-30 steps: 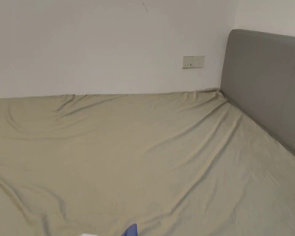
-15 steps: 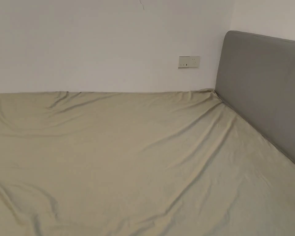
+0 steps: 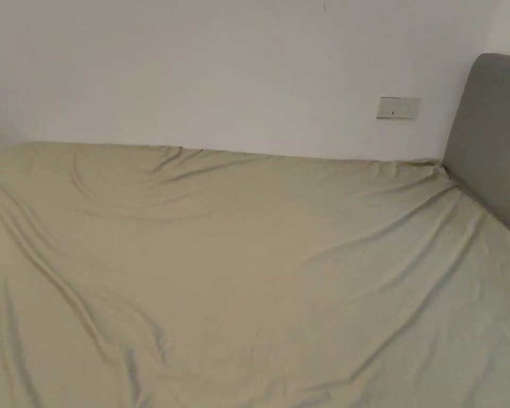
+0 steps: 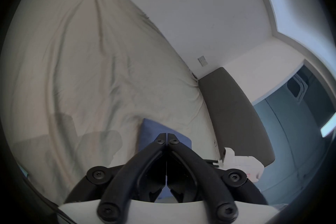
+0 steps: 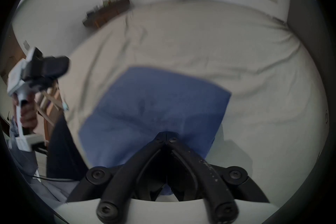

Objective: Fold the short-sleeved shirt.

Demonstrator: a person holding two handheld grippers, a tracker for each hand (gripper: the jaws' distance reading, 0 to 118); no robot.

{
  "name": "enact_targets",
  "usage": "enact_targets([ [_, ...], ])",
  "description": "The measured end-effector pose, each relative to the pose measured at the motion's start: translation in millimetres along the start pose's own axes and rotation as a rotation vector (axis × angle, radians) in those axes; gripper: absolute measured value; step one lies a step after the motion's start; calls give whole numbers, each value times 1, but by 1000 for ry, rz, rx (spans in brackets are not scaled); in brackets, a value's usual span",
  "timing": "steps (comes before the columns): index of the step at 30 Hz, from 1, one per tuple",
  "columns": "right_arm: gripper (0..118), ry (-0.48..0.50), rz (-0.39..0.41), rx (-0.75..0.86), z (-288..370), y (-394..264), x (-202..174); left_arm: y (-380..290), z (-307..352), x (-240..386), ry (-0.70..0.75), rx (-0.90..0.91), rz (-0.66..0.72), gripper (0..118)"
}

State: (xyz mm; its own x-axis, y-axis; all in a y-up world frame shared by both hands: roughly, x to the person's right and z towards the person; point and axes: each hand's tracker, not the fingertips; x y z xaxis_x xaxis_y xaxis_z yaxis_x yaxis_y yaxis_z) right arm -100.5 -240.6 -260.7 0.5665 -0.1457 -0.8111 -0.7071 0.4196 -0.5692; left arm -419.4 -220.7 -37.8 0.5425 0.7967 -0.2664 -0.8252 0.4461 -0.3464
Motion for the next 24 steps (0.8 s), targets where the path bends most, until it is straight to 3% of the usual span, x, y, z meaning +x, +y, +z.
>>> enact_targets([
  [3, 1, 8, 2, -27, -1, 13, 4, -1, -11, -20, 23, -93, 18, 2],
  [4, 1, 1, 7, -52, 0, 18, 3, 2, -19, -27, 8, -141, 43, 9],
  [5, 1, -7, 26, -63, -2, 19, 2, 5, -29, -34, -31, -195, 72, 31],
  [6, 1, -10, 45, -66, -5, 20, 1, 2, -40, -28, -40, -238, 87, 81],
  [7, 1, -10, 55, -62, -4, 19, 0, 2, -48, -31, -51, -244, 82, 113],
  [8, 1, -9, 57, -59, -5, 18, 1, 1, -61, -34, -53, -270, 86, 118],
  [10, 1, 2, 57, -55, -6, 18, 4, -3, -83, -39, -33, -337, 132, 118],
  [14, 1, 74, -23, -26, -8, 11, 17, -9, -119, -57, -211, -389, 262, 114],
  [17, 1, 131, -91, 16, -9, 2, 29, -20, -145, -60, -268, -424, 344, 109],
  [19, 1, 161, -143, 61, -8, -8, 35, -22, -154, -53, -150, -436, 296, 77],
  [20, 1, 184, -177, 96, -6, -14, 39, -25, -157, -50, -61, -447, 243, 42],
  [21, 1, 212, -208, 140, -4, -22, 43, -28, -161, -50, 24, -456, 200, 23],
  [23, 1, 282, -287, 240, 4, -35, 50, -41, -146, -10, -77, -460, 295, 22],
  [24, 1, 301, -326, 295, 13, -40, 54, -39, -146, -2, -23, -472, 271, 20],
])
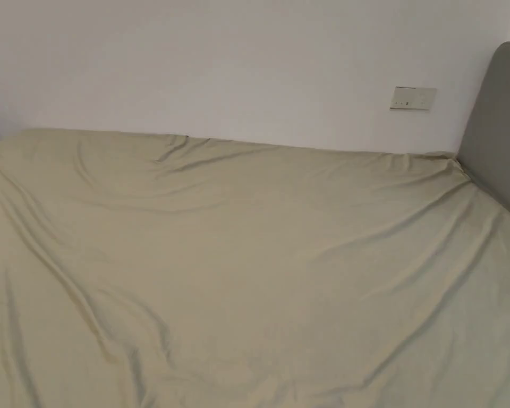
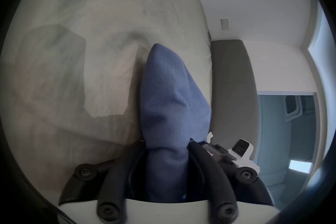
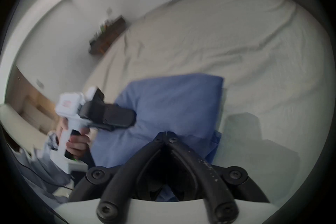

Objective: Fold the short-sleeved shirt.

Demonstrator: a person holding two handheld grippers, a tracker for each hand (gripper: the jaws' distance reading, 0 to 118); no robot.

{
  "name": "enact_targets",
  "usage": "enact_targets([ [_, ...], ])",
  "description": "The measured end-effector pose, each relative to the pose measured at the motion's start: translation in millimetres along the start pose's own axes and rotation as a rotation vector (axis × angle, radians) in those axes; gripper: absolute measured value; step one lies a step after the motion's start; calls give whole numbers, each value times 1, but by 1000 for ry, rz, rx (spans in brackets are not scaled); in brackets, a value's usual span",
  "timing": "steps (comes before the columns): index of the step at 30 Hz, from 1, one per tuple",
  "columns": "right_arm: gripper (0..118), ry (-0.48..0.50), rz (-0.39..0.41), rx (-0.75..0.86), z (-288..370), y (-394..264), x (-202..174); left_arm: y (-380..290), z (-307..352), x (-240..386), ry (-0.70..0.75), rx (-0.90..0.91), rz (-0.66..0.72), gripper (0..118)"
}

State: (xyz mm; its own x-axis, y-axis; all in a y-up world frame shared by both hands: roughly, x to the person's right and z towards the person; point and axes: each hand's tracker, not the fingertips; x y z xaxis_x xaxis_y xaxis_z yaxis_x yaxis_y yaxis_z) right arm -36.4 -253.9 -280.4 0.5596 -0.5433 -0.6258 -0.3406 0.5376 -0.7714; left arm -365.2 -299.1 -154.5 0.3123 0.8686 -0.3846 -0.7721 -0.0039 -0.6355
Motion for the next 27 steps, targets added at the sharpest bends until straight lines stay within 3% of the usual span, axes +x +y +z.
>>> enact_targets([
  [3, 1, 13, -21, 134, 37, 14, -4, 5, 19, 25, 72, 26, -118, 17],
  [9, 1, -55, 124, 313, 86, 65, -43, 57, 106, 6, 81, 89, -82, 17],
  [12, 1, -129, 182, 326, 77, 83, -68, 90, 183, -25, 135, 210, -42, 17],
  [18, 1, -120, 227, 269, 30, 96, -102, 152, 331, -112, 226, 403, 151, 17],
  [23, 1, -103, 209, 238, 2, 105, -113, 179, 378, -141, 344, 470, 152, 17],
  [24, 1, -104, 218, 234, 0, 105, -116, 180, 373, -141, 395, 447, 139, 26],
  [25, 1, -106, 229, 229, -1, 105, -118, 179, 365, -136, 470, 448, 129, 47],
  [26, 1, -113, 242, 226, -2, 105, -121, 183, 360, -141, 580, 461, 75, 61],
  [27, 1, -114, 247, 224, 1, 106, -121, 180, 361, -128, 539, 498, -2, 71],
])
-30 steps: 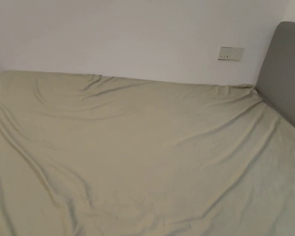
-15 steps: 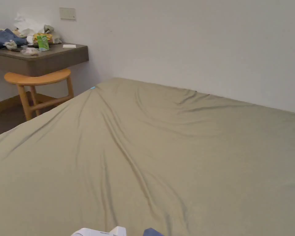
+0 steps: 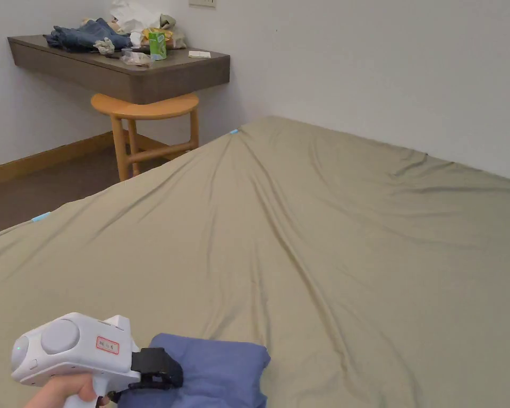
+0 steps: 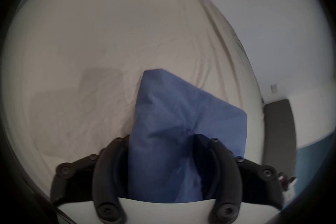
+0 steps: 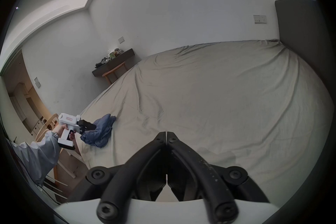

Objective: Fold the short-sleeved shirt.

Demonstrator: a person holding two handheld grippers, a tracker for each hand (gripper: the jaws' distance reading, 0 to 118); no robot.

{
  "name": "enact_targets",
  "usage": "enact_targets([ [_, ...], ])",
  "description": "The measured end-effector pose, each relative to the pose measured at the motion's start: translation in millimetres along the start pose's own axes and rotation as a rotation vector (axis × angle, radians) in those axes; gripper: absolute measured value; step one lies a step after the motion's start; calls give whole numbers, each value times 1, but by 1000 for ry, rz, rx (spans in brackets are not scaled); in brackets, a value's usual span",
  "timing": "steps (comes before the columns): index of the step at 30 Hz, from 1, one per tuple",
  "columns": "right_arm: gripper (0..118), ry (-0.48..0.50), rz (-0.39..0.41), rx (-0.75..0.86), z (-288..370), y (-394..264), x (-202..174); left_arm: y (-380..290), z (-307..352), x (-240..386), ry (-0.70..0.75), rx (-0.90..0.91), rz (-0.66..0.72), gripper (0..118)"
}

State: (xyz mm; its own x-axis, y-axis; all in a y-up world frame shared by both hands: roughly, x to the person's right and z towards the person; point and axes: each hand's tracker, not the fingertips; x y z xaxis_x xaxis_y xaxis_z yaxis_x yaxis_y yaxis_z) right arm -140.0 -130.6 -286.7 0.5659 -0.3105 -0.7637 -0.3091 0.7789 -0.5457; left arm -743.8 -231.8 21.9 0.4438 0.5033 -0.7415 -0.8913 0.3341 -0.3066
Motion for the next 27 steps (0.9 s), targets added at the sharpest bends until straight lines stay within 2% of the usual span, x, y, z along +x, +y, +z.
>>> enact_targets([
  [2, 1, 3, 16, 3, 9, 2, 0, -2, 21, 25, 163, 87, -81, 103],
  [3, 1, -2, 32, 16, 16, 3, 1, -6, 34, 33, 234, 157, -157, 112],
  [5, 1, -32, 53, 56, 34, 4, 3, -29, 68, 78, 412, 370, -379, 103],
  [7, 1, -59, 66, 97, 49, 1, 5, -63, 92, 116, 429, 492, -568, 61],
  [8, 1, -77, 76, 118, 57, -2, 5, -85, 101, 135, 372, 521, -629, 32],
  [9, 1, -90, 81, 129, 64, -5, 5, -106, 105, 153, 319, 535, -664, 11],
  [12, 1, -107, 66, 160, 83, -19, 10, -168, 100, 200, 132, 449, -692, 0],
  [15, 1, -173, 79, 205, 105, -34, 13, -233, 83, 251, 60, 465, -762, 0],
  [21, 1, -379, 155, 439, 164, -56, 7, -338, 89, 352, -115, 782, -853, 0],
  [24, 1, -515, 206, 586, 194, -57, 2, -372, 115, 398, -194, 944, -896, 0],
  [27, 1, -638, 217, 728, 218, -56, -4, -390, 139, 427, -247, 1066, -889, 0],
])
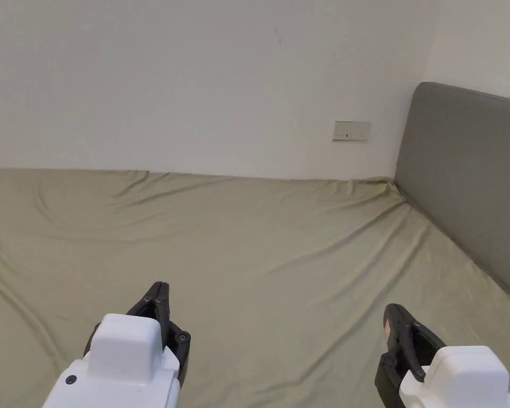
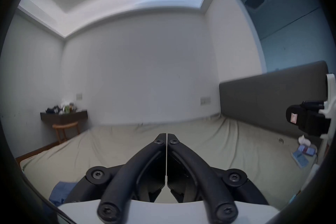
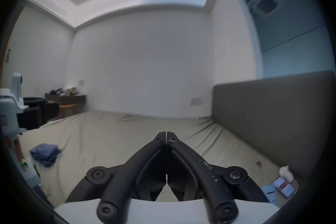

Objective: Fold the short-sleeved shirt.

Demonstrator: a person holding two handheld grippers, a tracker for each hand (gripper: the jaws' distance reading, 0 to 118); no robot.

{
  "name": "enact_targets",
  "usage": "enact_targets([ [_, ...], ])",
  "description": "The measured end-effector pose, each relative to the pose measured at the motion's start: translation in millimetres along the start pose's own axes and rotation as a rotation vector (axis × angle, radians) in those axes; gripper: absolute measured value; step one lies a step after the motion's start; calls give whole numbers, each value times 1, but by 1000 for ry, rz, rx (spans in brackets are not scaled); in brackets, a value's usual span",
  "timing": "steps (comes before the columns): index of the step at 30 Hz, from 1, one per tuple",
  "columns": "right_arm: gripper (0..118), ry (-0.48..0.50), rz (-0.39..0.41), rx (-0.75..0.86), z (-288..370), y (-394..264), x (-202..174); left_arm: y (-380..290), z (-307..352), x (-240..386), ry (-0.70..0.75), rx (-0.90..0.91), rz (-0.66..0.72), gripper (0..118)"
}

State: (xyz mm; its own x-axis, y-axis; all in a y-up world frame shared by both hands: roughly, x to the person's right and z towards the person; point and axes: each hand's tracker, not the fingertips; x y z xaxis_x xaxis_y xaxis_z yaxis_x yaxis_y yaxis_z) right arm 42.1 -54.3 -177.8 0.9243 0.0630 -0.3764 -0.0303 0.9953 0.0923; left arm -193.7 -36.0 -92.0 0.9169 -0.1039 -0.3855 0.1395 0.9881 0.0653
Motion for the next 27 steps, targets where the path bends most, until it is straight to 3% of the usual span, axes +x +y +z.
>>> enact_targets([
  [3, 1, -108, 0, 108, 9, 10, 8, 16, 4, 6, 20, 58, 13, 0],
  [6, 1, -177, 54, 141, 9, 15, 8, 18, 1, 1, 43, 52, 30, 0],
  [27, 1, -88, 66, 94, -13, 11, -6, 3, -7, -18, 121, 8, 33, 0],
])
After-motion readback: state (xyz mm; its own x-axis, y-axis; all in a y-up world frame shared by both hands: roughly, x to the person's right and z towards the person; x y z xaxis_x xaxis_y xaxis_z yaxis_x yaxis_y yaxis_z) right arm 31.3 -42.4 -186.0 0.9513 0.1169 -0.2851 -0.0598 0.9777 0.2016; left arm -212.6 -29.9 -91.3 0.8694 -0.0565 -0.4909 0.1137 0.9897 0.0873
